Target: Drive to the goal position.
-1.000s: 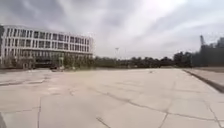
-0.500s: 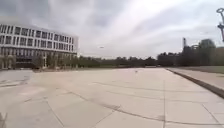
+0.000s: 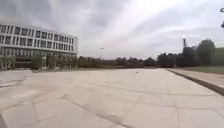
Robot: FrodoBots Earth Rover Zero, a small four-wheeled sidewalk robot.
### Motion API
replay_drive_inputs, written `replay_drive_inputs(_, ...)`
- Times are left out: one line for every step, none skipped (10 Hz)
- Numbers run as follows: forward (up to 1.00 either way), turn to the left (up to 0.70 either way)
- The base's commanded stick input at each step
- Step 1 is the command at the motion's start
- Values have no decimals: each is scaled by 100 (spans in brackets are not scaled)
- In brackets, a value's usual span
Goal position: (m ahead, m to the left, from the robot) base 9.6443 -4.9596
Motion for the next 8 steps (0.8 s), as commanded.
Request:
replay_drive_inputs(70,0)
replay_drive_inputs(70,0)
replay_drive_inputs(70,0)
replay_drive_inputs(70,0)
replay_drive_inputs(70,0)
replay_drive_inputs(70,0)
replay_drive_inputs(70,0)
replay_drive_inputs(70,0)
